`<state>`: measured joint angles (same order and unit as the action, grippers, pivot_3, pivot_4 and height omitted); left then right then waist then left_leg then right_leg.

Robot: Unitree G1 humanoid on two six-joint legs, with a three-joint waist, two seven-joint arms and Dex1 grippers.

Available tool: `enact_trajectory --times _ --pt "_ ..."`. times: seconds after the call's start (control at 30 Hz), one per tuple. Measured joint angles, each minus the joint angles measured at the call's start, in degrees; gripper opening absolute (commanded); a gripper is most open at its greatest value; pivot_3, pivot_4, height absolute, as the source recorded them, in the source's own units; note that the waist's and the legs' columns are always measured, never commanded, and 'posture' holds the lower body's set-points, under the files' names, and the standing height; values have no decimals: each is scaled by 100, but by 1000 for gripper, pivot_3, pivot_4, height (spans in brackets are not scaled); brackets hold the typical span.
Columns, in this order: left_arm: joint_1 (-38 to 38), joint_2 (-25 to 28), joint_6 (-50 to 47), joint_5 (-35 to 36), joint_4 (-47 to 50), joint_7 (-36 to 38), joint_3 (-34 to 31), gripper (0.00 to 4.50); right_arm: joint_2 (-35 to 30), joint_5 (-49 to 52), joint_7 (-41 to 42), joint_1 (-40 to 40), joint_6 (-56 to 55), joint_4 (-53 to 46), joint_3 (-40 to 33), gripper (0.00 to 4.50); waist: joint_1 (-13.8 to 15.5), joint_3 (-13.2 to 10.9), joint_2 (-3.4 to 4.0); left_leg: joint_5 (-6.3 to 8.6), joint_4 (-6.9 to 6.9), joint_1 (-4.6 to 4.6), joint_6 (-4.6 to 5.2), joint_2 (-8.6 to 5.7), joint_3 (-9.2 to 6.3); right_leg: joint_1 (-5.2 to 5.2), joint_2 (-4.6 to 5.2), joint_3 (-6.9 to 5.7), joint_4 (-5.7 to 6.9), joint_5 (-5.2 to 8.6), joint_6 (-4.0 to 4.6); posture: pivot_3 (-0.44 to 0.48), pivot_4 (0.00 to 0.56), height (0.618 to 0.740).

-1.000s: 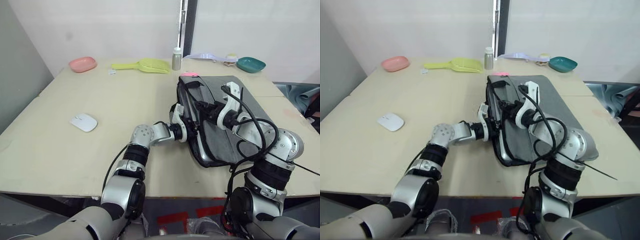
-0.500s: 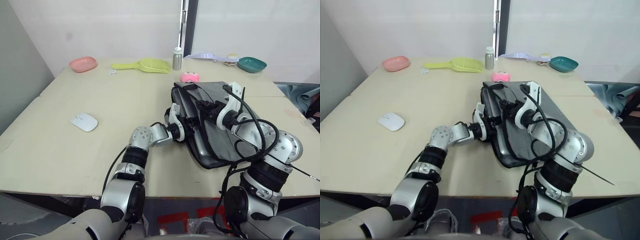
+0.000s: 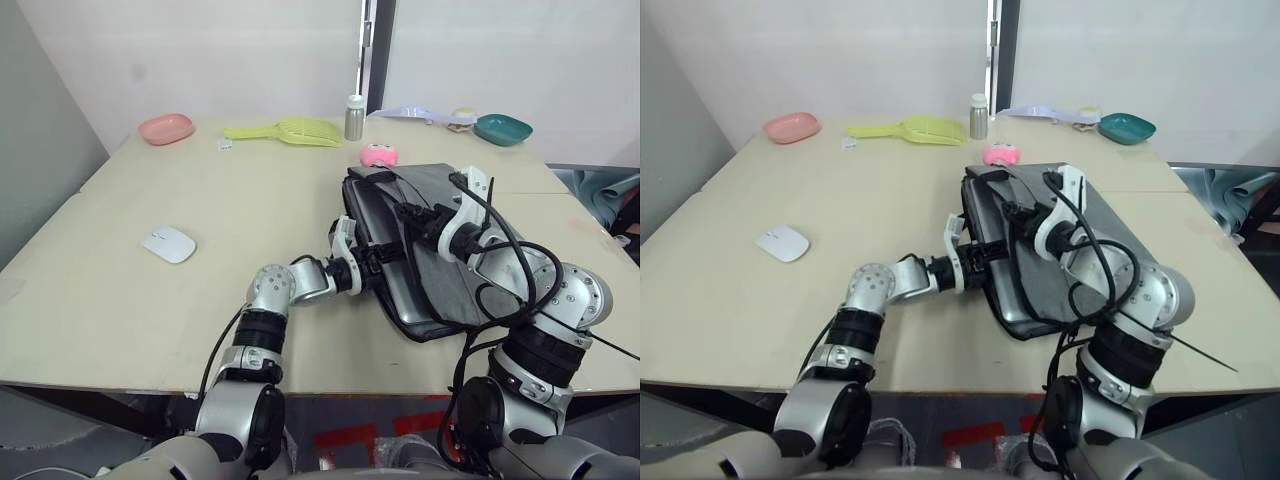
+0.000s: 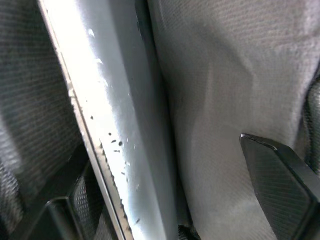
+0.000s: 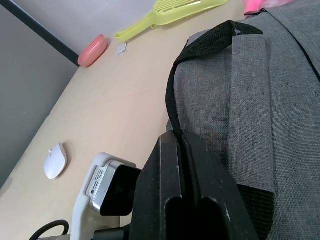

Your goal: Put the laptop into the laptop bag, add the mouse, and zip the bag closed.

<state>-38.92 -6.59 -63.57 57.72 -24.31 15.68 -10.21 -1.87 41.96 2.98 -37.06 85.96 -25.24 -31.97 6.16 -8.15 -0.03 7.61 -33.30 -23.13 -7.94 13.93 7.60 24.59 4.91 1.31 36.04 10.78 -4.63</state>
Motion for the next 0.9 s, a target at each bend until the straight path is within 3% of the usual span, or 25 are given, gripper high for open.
enact_trajectory --times 0.27,0.87,0.9 --pt "1 -7 46 -183 -186 -72 -143 281 0 60 20 0 1 0 5 0 -3 1 4 0 1 -2 0 0 0 1 0 0 -2 0 -1 0 150 740" --pt "-124 -40 81 -229 -477 21 -130 269 510 102 -389 121 -38 -17 -75 0 -3 3 7 0 10 -2 0 -5 1 1 5 -1 -12 -1 -2 0 150 740" --pt "-124 -40 100 -240 -479 43 -101 769 507 101 -403 121 -44 -17 -75 0 -1 3 7 0 10 -2 0 -7 1 1 6 -1 -13 -1 -3 0 150 740"
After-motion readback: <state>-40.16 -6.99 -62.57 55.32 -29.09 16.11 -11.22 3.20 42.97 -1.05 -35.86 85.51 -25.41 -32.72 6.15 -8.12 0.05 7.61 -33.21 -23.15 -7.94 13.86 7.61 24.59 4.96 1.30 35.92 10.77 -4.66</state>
